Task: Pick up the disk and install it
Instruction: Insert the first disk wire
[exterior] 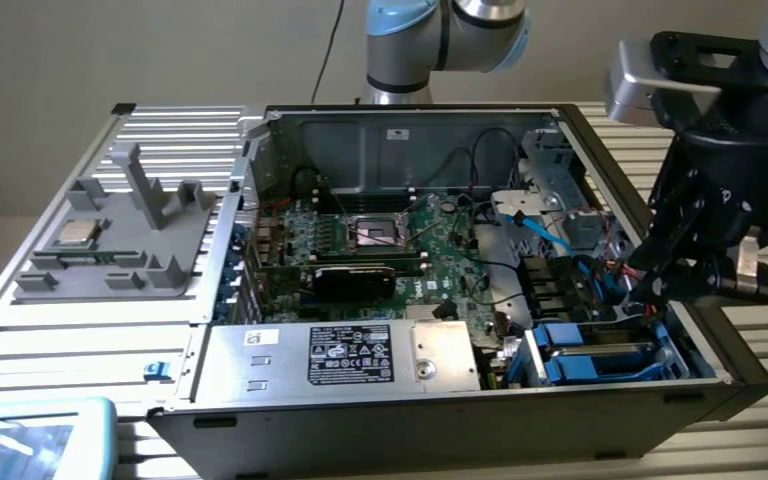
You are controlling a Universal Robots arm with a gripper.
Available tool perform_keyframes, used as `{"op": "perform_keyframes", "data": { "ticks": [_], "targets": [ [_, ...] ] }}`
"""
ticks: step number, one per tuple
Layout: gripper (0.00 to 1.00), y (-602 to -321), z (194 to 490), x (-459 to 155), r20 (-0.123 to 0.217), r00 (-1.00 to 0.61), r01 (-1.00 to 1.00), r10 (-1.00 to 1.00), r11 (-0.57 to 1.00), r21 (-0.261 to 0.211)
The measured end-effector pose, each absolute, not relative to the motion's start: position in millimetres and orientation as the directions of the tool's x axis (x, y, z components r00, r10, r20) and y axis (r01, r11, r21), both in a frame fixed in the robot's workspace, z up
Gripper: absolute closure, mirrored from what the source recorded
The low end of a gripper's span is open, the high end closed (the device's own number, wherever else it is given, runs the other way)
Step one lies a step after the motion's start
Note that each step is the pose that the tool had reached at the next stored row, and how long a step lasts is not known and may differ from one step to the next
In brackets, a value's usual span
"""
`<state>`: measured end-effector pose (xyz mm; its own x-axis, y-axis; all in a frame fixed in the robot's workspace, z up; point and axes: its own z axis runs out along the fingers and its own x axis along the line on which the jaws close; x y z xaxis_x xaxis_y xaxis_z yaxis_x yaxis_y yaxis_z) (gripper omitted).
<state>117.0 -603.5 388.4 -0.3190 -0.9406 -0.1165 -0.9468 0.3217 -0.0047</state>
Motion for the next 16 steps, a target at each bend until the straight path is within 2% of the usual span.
{"op": "perform_keyframes", "data": {
  "ticks": [4,16],
  "targets": [
    [0.64,-607.2,383.6,117.0,-0.128,-0.307,-0.951,-0.943,0.309,0.002],
    [0.64,-607.3,376.2,117.6,-0.128,-0.123,-0.992,-0.984,0.124,0.003]
  ]
}}
